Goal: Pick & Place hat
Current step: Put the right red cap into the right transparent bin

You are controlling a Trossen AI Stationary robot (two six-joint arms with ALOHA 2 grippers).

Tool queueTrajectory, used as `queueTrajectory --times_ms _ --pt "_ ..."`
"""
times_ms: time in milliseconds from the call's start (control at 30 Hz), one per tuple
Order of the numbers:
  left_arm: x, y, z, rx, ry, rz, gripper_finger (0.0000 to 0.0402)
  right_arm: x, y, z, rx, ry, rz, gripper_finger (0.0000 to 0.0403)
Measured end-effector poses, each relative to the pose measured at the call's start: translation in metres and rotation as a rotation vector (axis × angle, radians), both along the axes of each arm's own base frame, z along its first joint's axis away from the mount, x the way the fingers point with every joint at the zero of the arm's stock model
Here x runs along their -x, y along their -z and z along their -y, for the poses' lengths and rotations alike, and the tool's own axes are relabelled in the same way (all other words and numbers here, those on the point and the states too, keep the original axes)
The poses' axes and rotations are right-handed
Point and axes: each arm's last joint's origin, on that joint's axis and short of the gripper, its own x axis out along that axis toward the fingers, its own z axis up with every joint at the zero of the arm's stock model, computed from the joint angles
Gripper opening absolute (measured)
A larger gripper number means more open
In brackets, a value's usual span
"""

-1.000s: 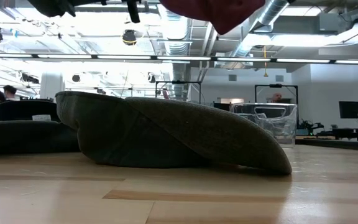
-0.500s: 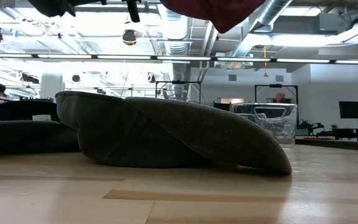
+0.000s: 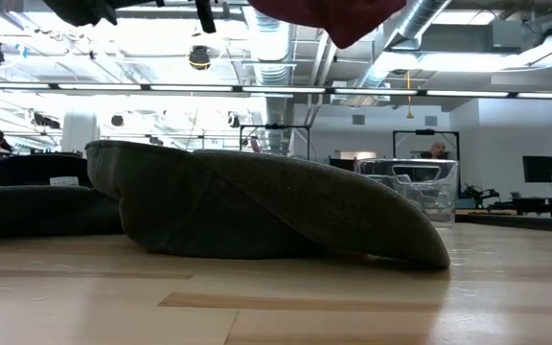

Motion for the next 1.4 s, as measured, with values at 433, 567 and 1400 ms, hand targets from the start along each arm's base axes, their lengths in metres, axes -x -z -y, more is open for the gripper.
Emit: queueTrajectory --times_ms 433,567,1400 --pt "-0.002 0.008 0.0 -0.104 -0.028 -0.087 0.0085 0.025 -0.008 0.005 -0.016 0.007 0.02 0.0015" --pt "-0.004 0.014 0.0 -0.12 -0.03 -0.151 0.0129 0.029 -0.01 0.004 -0.042 -0.031 0.027 0.0015" --pt "-0.031 0.059 0.007 -0.118 0.15 -0.348 0.0175 0.005 0.026 -0.032 -0.288 -0.708 -0.408 0.0015"
